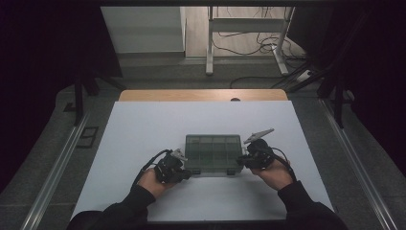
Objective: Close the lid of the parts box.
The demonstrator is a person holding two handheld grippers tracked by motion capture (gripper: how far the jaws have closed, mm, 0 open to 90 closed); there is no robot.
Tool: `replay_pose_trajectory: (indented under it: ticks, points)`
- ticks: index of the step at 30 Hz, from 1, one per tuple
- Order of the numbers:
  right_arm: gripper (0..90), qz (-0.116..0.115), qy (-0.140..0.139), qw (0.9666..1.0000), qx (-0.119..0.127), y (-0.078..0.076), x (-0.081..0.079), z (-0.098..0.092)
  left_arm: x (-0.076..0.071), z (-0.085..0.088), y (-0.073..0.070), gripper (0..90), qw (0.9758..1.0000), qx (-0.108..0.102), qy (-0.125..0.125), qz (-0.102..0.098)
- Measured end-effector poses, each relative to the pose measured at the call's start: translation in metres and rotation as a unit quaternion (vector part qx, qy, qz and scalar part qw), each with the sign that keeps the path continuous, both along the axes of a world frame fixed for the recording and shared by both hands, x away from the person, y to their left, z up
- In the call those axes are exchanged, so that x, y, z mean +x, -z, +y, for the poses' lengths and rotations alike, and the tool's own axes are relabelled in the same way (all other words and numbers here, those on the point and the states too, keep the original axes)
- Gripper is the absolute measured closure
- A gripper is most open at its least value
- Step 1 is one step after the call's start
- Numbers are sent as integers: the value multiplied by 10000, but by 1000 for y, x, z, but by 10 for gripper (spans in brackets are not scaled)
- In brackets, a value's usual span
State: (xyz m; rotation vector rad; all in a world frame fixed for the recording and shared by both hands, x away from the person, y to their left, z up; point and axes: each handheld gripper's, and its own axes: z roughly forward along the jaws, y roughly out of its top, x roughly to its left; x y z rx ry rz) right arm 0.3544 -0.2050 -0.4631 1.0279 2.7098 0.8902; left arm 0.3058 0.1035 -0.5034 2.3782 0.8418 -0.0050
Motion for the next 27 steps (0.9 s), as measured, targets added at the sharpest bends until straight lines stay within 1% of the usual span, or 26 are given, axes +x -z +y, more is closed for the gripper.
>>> replay_pose_trajectory:
  ticks: [4, 7, 8, 13, 14, 16, 23, 26, 27]
  points:
    - [731, -85, -4, 10000, 25, -2, -2, 0, -2, 2, -3, 818, 10000, -88, -10, 4]
    - [702, -152, 10, 9999, 64, -4, -3, -1, -3, 4, -5, 802, 9999, -98, 34, -21]
    - [689, -171, 12, 9998, 77, -5, -4, -1, -4, 5, -6, 792, 9999, -125, -8, -20]
    - [632, -254, 23, 9996, 99, -7, -6, 0, -6, 10, -10, 749, 9999, -157, -19, -59]
    - [622, -286, 18, 9995, 94, -7, -7, 1, -7, 10, -10, 739, 9998, -196, -69, -65]
    - [595, -329, 28, 9994, 113, -8, -9, 1, -8, 12, -12, 715, 9997, -215, -90, -79]
    - [521, -505, 62, 9985, 194, -12, -15, -1, -11, 19, -17, 644, 9996, -208, -137, -132]
    - [495, -554, 71, 9982, 239, -13, -18, -3, -12, 22, -19, 616, 9993, -257, -210, -152]
    - [488, -578, 64, 9980, 254, -14, -19, -3, -12, 23, -21, 608, 9992, -259, -218, -189]
